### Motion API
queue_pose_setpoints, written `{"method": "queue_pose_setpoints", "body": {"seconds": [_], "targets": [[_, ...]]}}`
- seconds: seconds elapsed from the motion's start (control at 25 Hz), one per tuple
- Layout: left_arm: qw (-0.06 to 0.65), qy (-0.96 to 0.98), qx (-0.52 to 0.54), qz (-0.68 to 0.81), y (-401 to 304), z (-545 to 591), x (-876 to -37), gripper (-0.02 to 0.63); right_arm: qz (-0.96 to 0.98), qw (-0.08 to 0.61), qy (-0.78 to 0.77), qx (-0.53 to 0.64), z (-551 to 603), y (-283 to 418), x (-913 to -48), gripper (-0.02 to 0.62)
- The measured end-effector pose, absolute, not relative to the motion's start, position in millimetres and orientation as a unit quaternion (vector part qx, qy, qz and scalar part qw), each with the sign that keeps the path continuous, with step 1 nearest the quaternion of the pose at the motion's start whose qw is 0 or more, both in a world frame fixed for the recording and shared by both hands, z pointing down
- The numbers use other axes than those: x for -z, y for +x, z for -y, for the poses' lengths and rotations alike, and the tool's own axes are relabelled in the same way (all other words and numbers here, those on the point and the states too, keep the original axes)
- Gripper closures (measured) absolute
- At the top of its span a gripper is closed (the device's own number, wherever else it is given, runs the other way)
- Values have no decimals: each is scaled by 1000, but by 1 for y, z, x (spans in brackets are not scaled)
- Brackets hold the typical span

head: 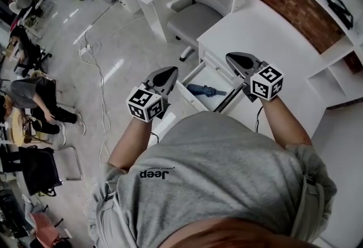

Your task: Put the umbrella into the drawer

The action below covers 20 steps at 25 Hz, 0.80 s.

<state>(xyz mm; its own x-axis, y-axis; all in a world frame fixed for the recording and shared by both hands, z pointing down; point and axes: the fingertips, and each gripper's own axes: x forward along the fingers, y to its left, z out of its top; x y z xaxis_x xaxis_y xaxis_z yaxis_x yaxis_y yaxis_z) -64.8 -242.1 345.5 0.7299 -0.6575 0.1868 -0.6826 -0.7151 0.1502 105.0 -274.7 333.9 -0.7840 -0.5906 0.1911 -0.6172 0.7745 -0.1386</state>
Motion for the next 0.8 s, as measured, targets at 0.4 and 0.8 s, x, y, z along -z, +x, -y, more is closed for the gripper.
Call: {"method": "queue_pose_setpoints", "body": {"seconds": [0.4, 0.8], "targets": [[135, 920, -52, 364, -68, 232, -363, 588, 939, 78, 316, -110, 266, 102, -357, 588], [120, 921, -52, 366, -68, 232, -356, 588, 939, 71, 318, -112, 267, 102, -353, 588]]}}
